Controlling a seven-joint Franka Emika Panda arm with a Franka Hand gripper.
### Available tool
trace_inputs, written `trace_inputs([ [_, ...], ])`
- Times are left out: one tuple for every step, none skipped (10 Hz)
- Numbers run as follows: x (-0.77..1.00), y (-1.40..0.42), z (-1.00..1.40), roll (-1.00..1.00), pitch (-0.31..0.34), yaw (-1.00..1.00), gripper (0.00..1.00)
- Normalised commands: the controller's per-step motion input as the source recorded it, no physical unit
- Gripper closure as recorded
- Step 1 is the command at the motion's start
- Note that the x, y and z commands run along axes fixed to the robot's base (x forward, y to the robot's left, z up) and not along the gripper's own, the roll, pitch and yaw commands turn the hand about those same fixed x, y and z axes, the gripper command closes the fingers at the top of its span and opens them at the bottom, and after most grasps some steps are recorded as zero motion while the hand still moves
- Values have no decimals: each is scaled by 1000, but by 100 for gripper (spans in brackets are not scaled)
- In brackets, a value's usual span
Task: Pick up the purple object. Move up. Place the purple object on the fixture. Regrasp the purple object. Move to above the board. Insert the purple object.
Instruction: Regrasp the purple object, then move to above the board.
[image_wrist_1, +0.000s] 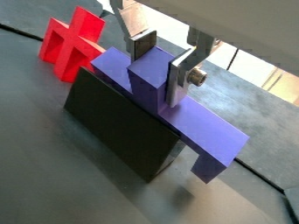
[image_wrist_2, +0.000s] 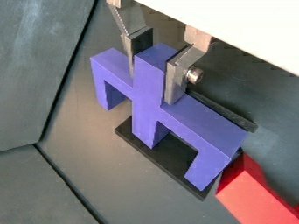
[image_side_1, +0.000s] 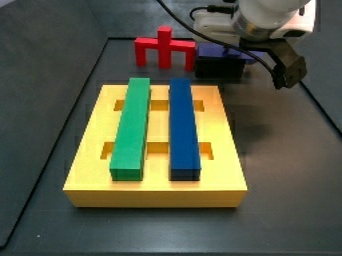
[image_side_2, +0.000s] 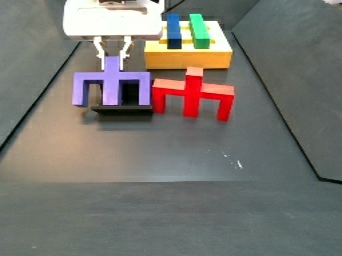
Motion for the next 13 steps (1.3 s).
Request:
trace_inputs([
  [0,0,0,0,0,0,100],
  [0,0,0,0,0,0,100],
  [0,0,0,0,0,0,100],
  [0,0,0,0,0,0,100],
  [0,0,0,0,0,0,100],
  [0,0,0,0,0,0,100],
  [0,0,0,0,0,0,100],
  [0,0,1400,0,0,0,100],
  [-11,12,1400,5,19,68,100],
  [-35,23,1400,-55,-4,49,100],
  [-33,30,1400,-37,-27,45,100],
  [-27,7,1400,0,0,26,100],
  [-13,7,1400,-3,4,1,100],
])
